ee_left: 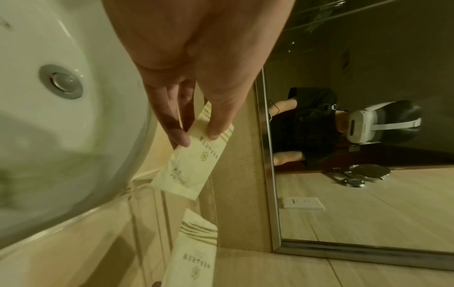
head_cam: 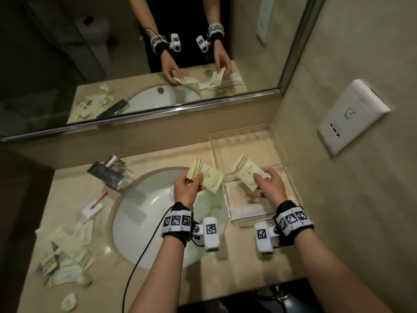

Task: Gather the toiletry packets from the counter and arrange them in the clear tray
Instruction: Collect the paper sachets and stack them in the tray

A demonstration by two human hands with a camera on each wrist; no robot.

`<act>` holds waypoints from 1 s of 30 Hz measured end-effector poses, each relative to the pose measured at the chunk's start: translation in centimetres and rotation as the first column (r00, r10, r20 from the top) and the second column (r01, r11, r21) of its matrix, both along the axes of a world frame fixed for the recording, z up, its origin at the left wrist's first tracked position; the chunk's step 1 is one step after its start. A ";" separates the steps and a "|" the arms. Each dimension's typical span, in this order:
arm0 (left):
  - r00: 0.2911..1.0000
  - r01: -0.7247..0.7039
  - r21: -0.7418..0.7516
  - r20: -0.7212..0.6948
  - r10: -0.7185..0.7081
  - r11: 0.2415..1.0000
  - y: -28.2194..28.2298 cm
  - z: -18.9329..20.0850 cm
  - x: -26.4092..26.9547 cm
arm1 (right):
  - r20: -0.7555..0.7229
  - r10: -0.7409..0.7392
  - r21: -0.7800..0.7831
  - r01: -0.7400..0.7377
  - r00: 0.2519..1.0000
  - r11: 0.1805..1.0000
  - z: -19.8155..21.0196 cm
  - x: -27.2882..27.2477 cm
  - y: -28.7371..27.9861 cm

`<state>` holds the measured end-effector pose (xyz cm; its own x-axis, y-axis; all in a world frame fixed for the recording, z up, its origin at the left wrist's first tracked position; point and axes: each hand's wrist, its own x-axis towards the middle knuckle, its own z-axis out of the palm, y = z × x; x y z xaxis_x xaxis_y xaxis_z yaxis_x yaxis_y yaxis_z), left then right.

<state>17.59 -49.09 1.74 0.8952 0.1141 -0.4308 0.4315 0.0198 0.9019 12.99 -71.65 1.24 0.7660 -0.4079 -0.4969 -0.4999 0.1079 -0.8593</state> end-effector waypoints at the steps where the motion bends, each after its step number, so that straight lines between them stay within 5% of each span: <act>1: 1.000 0.001 0.004 -0.010 -0.001 1.000 -0.3 -0.4 -0.2 | -0.024 0.008 -0.014 -0.008 1.000 1.000 -0.7 -0.1 -0.4; 15: 0.994 -0.028 0.052 -0.106 0.033 0.998 -0.1 -3.0 -1.5 | -0.349 0.085 -0.340 -0.211 0.933 0.917 -9.3 2.9 -1.6; 30: 0.991 0.004 -0.010 -0.133 -0.006 1.000 0.9 -4.3 -1.6 | -0.459 0.117 -0.426 -0.334 0.881 0.841 -9.2 3.2 -0.7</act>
<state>15.97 -48.20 -2.56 0.8302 0.1051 -0.5475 0.5481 0.0254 0.8360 16.19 -72.35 -7.94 0.6439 -0.5158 -0.5651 -0.7650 -0.4224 -0.4861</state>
